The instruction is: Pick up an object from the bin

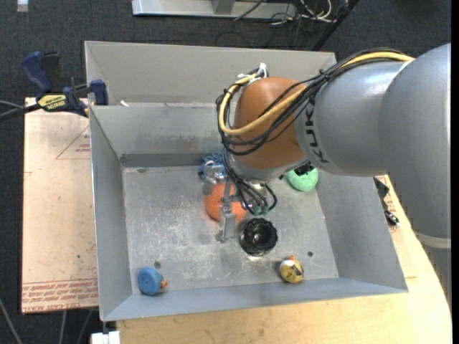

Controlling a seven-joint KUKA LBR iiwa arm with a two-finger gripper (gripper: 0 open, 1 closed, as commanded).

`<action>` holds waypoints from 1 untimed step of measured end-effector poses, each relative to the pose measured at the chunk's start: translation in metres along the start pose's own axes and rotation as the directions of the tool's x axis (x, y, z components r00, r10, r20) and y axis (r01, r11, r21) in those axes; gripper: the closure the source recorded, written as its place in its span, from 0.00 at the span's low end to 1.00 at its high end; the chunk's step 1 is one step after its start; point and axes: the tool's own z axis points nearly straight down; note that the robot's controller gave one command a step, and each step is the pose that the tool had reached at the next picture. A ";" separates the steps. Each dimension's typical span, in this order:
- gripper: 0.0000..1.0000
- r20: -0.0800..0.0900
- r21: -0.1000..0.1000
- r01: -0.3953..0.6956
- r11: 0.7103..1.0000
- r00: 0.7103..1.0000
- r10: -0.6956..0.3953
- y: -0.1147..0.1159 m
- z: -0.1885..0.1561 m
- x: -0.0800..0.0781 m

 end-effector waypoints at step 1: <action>0.00 -0.011 0.002 -0.040 0.999 0.999 0.040 -0.033 0.004 0.006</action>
Offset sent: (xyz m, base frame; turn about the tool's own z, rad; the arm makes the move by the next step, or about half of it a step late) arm 0.0605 -0.0540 -0.0366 -0.0359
